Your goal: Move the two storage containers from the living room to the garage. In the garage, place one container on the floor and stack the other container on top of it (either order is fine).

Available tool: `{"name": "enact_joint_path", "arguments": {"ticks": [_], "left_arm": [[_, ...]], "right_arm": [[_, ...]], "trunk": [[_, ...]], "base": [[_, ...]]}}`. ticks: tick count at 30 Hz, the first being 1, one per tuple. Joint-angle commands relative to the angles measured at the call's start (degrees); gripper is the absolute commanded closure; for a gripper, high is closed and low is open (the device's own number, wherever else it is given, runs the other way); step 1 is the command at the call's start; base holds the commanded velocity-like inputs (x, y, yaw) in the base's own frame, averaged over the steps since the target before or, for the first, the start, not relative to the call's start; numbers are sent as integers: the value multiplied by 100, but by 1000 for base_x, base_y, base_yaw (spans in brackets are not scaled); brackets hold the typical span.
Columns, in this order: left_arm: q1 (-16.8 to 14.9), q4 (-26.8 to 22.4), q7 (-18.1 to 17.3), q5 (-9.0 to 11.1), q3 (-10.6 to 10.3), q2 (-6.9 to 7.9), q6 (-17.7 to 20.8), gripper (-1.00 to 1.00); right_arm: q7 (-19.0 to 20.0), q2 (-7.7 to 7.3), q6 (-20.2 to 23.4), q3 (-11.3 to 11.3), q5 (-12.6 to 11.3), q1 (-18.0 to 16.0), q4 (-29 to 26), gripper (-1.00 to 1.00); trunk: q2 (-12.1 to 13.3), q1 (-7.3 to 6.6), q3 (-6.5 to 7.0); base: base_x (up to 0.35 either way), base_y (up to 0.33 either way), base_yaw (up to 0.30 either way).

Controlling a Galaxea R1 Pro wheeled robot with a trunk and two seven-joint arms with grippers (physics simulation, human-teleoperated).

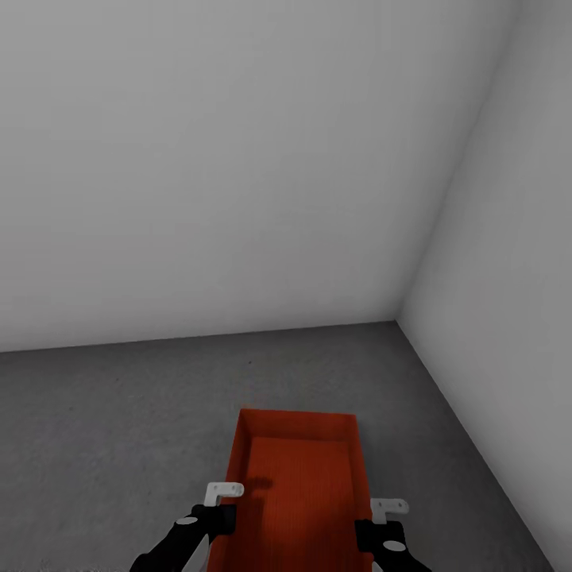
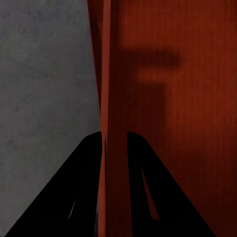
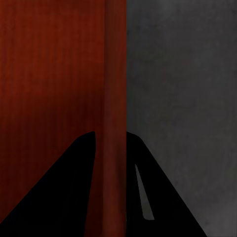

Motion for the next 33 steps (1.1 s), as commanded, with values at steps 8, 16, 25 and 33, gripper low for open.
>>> {"name": "enact_joint_path", "arguments": {"ticks": [8, 16, 25, 33], "left_arm": [[-4, -17, 87, -86, 73, 6, 37, 100], [-4, -20, 86, -86, 71, 9, 38, 100], [-4, -16, 87, -92, 69, 5, 75, 100], [-4, -16, 87, -95, 73, 5, 84, 100]], "right_arm": [[-61, -92, -18, 22, -28, -3, 42, 100], [-61, -92, -19, 22, -28, -3, 42, 100], [-61, -92, -15, 24, -28, -3, 42, 100], [-61, -93, -15, 24, -28, -3, 42, 100]], "trunk": [[-3, 0, -62], [-3, 0, -85], [-3, 0, -86], [-3, 0, -86]], "base": [[0, 0, 0], [0, 0, 0], [0, 0, 0], [0, 0, 0]]}}
